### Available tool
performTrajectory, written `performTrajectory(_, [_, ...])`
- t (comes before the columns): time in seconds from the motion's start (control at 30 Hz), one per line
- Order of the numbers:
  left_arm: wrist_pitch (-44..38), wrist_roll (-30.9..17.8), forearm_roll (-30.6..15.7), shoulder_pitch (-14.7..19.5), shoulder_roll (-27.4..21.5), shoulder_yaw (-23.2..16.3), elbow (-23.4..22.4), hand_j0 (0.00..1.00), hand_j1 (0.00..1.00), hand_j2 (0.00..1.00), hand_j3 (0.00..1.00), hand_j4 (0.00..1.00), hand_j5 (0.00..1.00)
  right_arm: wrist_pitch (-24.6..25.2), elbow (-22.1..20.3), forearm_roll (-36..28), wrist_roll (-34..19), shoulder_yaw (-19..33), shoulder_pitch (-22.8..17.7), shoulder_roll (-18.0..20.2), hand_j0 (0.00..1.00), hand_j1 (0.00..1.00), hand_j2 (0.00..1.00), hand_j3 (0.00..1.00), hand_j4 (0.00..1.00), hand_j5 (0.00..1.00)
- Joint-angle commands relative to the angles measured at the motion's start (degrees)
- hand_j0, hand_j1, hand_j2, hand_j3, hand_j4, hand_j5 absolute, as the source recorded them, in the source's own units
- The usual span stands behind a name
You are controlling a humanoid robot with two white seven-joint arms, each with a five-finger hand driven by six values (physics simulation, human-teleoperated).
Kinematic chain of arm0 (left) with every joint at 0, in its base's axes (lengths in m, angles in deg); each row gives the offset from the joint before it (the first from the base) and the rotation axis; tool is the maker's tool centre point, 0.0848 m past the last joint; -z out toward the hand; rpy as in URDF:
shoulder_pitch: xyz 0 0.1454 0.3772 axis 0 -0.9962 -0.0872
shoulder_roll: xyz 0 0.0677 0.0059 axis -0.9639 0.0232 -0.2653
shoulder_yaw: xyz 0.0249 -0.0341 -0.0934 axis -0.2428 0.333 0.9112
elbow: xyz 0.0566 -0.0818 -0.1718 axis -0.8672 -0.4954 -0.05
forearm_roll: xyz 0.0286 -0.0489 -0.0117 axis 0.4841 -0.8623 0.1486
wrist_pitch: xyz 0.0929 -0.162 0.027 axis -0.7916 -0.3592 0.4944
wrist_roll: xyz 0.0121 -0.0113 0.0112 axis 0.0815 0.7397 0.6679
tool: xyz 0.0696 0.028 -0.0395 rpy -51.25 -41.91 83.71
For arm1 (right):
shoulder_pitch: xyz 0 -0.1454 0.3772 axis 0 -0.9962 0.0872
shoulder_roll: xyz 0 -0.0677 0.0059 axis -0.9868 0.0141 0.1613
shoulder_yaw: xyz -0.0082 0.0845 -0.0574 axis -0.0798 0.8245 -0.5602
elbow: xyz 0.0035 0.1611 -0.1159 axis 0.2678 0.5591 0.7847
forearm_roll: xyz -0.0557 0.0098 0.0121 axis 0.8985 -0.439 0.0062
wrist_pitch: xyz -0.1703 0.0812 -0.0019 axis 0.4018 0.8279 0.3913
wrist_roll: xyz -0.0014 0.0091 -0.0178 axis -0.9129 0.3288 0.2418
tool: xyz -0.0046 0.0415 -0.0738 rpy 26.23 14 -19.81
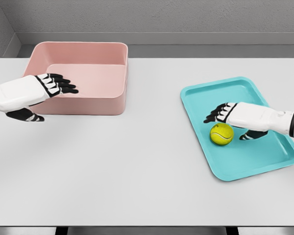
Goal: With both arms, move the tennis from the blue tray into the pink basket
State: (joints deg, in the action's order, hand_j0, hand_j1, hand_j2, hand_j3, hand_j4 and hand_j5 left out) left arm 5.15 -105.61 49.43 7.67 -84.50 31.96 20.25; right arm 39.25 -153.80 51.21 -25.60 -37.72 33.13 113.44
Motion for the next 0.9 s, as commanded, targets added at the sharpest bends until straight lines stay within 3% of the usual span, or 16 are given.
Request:
performTrajectory(0.0, [-0.1, 0.0, -0.4, 0.0, -0.5, 0.1, -0.7, 1.0, 1.0, 1.0, 1.0, 1.0, 1.0, 0.1, 0.7, 0.1, -0.2, -0.2, 0.0, -0.2, 0.91, 0.91, 0.91, 0.91, 0.91, 0.91])
performTrajectory(0.6, [-0.1, 0.0, -0.5, 0.0, -0.4, 0.1, -0.5, 1.0, 1.0, 1.0, 1.0, 1.0, 1.0, 0.1, 0.7, 1.4, -0.2, -2.2, -0.1, -1.8, 0.9, 0.9, 0.9, 0.9, 0.9, 0.9])
performTrajectory(0.87, [-0.1, 0.0, -0.5, -0.1, -0.4, 0.1, -0.3, 1.0, 1.0, 1.0, 1.0, 1.0, 1.0, 0.1, 1.6, 1.9, -0.2, -2.2, -0.2, -1.8, 0.79, 0.79, 0.79, 0.79, 0.79, 0.79])
